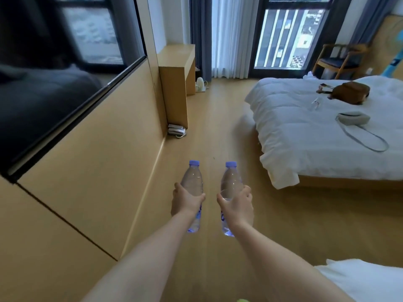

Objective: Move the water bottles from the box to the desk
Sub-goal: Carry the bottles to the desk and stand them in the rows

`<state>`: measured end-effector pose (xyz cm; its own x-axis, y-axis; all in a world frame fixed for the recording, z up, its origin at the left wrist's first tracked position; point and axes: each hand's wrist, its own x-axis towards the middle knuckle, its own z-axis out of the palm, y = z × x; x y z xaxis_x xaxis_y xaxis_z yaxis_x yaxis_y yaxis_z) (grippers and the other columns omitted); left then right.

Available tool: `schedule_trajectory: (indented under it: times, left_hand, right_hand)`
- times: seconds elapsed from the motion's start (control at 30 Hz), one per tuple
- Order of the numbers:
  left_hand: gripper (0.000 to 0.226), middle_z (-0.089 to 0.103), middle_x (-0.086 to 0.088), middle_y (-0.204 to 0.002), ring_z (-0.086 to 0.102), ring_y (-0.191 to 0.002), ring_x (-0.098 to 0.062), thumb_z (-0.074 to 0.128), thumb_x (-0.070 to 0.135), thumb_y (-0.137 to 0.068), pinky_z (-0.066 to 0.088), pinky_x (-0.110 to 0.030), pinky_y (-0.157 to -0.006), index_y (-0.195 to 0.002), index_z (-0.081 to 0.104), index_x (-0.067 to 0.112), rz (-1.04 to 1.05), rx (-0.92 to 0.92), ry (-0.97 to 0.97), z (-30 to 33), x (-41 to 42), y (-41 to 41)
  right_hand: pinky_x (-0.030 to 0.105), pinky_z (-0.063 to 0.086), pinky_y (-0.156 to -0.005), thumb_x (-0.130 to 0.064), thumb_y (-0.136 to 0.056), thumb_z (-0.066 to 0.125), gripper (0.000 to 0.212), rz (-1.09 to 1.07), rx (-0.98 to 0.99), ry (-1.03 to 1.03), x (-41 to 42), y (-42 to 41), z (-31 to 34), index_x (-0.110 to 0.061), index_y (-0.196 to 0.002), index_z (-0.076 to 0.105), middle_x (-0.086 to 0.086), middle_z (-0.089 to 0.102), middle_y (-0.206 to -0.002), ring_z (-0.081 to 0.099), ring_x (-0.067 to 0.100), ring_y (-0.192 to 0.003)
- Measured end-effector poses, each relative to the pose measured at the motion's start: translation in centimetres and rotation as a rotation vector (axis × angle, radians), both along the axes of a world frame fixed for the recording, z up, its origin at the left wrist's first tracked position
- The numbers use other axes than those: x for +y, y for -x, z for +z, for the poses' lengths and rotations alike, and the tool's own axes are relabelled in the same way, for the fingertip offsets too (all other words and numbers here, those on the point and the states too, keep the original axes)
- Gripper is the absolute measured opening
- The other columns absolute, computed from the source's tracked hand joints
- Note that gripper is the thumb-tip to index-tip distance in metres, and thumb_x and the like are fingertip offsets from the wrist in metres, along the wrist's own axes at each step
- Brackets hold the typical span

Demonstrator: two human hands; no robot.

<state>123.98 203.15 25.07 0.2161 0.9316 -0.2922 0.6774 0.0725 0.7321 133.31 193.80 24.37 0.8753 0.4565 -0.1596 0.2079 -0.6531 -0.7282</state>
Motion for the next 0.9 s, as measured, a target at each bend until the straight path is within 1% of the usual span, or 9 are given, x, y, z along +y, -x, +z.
schedule_trajectory:
  times: [0.17, 0.3, 0.5, 0.7, 0.8, 0.9]
  left_hand:
    - [0.077, 0.05, -0.008, -0.127, 0.057, -0.108, -0.032, 0.075, 0.042, -0.074, 0.05, -0.04, -0.086, -0.13, 0.032, 0.01, -0.026, 0.022, 0.008, -1.3, 8.6, -8.9]
    - [0.076, 0.051, -0.008, -0.126, 0.058, -0.106, -0.032, 0.076, 0.04, -0.073, 0.05, -0.041, -0.086, -0.129, 0.033, 0.011, 0.001, 0.017, 0.026, -2.6, 15.3, -16.9]
    - [0.078, 0.053, -0.004, -0.124, 0.059, -0.105, -0.028, 0.077, 0.042, -0.07, 0.05, -0.039, -0.085, -0.129, 0.033, 0.015, 0.083, -0.007, 0.045, -1.5, 25.1, -27.3]
    - [0.078, 0.053, -0.002, -0.123, 0.058, -0.104, -0.027, 0.078, 0.042, -0.07, 0.051, -0.039, -0.084, -0.13, 0.033, 0.017, 0.12, -0.007, 0.014, -0.3, 36.3, -36.1]
    - [0.075, 0.054, -0.003, -0.118, 0.059, -0.1, -0.026, 0.078, 0.041, -0.07, 0.05, -0.037, -0.08, -0.126, 0.034, 0.017, 0.133, -0.017, 0.007, -0.9, 42.7, -40.4]
    - [0.074, 0.054, -0.003, -0.117, 0.058, -0.096, -0.024, 0.077, 0.041, -0.07, 0.048, -0.036, -0.078, -0.125, 0.035, 0.017, 0.121, -0.045, -0.002, -1.6, 49.8, -44.7]
  right_hand:
    - [0.044, 0.049, -0.091, -0.053, -0.082, 0.066, 0.085, 0.02, -0.028, 0.035, 8.2, -8.8, -1.5, -0.008, -0.142, 0.026, 0.011, 0.045, -0.137, 0.053, 0.031, -0.119]
    - [0.046, 0.05, -0.092, -0.054, -0.082, 0.065, 0.084, 0.069, -0.047, 0.053, 15.4, -17.1, -2.7, -0.009, -0.142, 0.025, 0.01, 0.046, -0.135, 0.052, 0.03, -0.12]
    - [0.047, 0.051, -0.09, -0.051, -0.081, 0.066, 0.081, 0.172, -0.062, 0.052, 26.5, -28.3, -1.5, -0.011, -0.139, 0.027, 0.01, 0.047, -0.133, 0.054, 0.029, -0.115]
    - [0.045, 0.052, -0.087, -0.055, -0.08, 0.065, 0.079, 0.211, -0.072, 0.038, 38.0, -36.9, -0.2, -0.011, -0.135, 0.029, 0.009, 0.049, -0.129, 0.056, 0.029, -0.112]
    - [0.044, 0.053, -0.085, -0.055, -0.08, 0.066, 0.076, 0.227, -0.092, 0.038, 44.3, -41.2, -0.5, -0.011, -0.132, 0.031, 0.01, 0.05, -0.127, 0.057, 0.03, -0.109]
    - [0.04, 0.052, -0.081, -0.053, -0.08, 0.066, 0.071, 0.206, -0.107, 0.014, 51.2, -45.7, -0.7, -0.013, -0.129, 0.032, 0.009, 0.05, -0.125, 0.057, 0.03, -0.106]
